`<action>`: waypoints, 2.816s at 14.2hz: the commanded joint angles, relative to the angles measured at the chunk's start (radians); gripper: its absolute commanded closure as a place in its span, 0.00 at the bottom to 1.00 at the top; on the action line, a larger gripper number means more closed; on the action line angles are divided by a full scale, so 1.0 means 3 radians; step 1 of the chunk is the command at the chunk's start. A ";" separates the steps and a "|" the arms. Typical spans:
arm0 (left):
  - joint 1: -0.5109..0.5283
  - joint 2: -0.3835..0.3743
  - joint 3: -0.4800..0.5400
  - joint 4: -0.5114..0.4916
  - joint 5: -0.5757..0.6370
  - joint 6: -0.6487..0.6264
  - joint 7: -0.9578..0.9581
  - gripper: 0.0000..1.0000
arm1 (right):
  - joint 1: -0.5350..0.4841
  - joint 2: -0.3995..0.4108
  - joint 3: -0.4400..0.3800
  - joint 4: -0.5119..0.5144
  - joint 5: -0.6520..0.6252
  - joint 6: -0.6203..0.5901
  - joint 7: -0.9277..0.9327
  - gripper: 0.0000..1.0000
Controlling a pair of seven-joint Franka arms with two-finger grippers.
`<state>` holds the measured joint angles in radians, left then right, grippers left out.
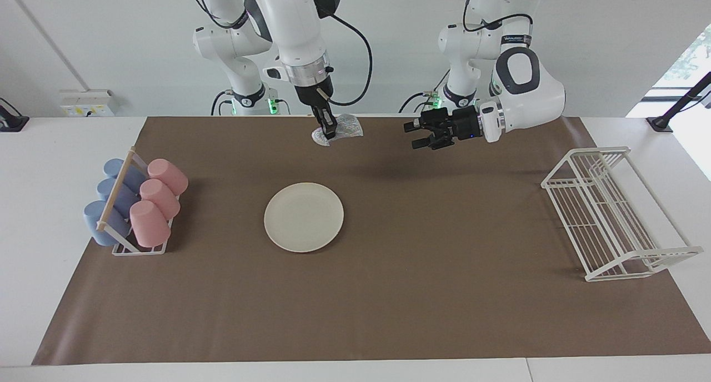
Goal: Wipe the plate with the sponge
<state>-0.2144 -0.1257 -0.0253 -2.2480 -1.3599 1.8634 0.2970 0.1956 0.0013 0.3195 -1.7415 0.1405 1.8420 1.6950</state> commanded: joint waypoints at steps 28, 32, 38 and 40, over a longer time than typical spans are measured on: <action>-0.0692 -0.0138 -0.0023 -0.0161 -0.0775 0.0420 0.0391 1.00 | 0.0187 -0.0030 0.0004 -0.0024 -0.0080 0.0083 0.0604 0.00; -0.0692 -0.0138 -0.0013 -0.0161 -0.0775 0.0441 0.0386 1.00 | 0.0039 -0.0086 -0.0006 -0.0055 -0.0085 -0.0065 0.0019 0.00; -0.0743 -0.0128 -0.0023 -0.0212 -0.0668 0.0763 0.0156 1.00 | -0.0610 -0.0260 -0.0006 -0.0055 -0.0080 -0.0713 -0.2421 0.00; -0.0738 -0.0113 -0.0023 -0.0182 -0.0286 0.0768 -0.0089 1.00 | -0.0723 -0.0280 -0.0006 -0.0070 -0.0080 -0.0944 -0.2693 0.00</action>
<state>-0.4150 -0.1344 -0.0428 -2.2878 -1.5228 2.0656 0.3446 0.0089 -0.0593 0.3060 -1.7426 0.1287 1.6000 0.9778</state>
